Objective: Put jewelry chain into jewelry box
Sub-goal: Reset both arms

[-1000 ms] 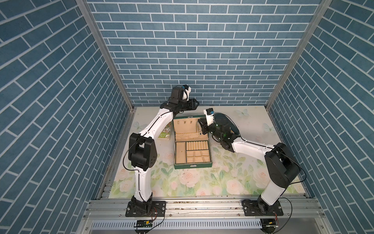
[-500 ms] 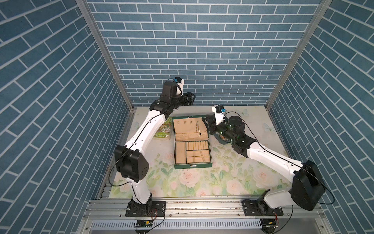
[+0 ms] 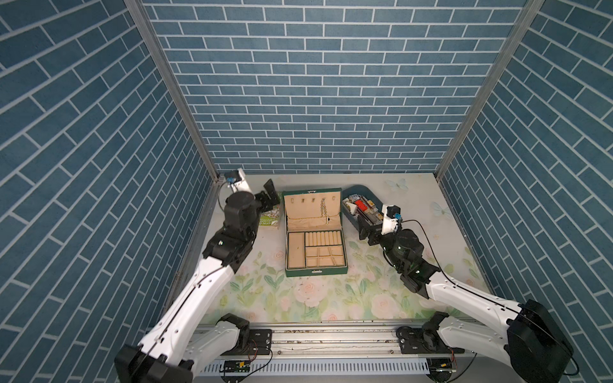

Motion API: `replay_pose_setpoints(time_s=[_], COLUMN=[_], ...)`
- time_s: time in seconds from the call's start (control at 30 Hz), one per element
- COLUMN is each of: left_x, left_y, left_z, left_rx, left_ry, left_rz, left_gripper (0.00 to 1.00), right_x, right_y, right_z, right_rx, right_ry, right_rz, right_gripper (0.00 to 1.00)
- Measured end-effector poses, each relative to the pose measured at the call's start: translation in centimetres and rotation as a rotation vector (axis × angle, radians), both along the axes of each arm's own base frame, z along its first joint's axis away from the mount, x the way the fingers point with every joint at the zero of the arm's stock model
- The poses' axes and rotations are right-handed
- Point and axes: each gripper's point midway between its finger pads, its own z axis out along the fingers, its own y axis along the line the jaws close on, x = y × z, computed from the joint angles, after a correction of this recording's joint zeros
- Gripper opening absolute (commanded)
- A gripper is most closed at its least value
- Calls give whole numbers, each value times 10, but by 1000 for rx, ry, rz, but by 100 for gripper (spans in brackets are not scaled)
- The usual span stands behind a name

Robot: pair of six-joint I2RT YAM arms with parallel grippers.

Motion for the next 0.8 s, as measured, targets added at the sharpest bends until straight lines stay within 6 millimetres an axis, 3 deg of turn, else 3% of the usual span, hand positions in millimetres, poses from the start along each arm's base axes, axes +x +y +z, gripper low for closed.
replay_pose_setpoints(time_s=[0.1, 0.2, 0.33, 0.43, 0.6, 0.7, 0.8], left_x=[-20, -27, -26, -23, -9, -4, -8], left_y=[17, 21, 36, 54, 63, 56, 51], left_z=[-52, -103, -161, -178, -181, -186, -200], left_rx=[103, 255, 404, 439, 424, 400, 395], left_ry=[-11, 24, 120, 160, 125, 74, 70], left_rz=[42, 29, 58, 110, 98, 35, -6], left_gripper=[100, 100, 100, 100, 100, 100, 100], right_x=[12, 25, 39, 41, 26, 18, 18], right_y=[-27, -63, -116, -151, -194, -203, -202], right_z=[8, 18, -3, -39, -95, -114, -119], right_rx=[-30, -26, -95, -203, -299, -303, -287], right_ry=[-54, -101, -92, -21, 76, 91, 69], right_rz=[-106, -226, -377, -461, -541, -550, -530], right_gripper=[100, 100, 100, 100, 100, 100, 100])
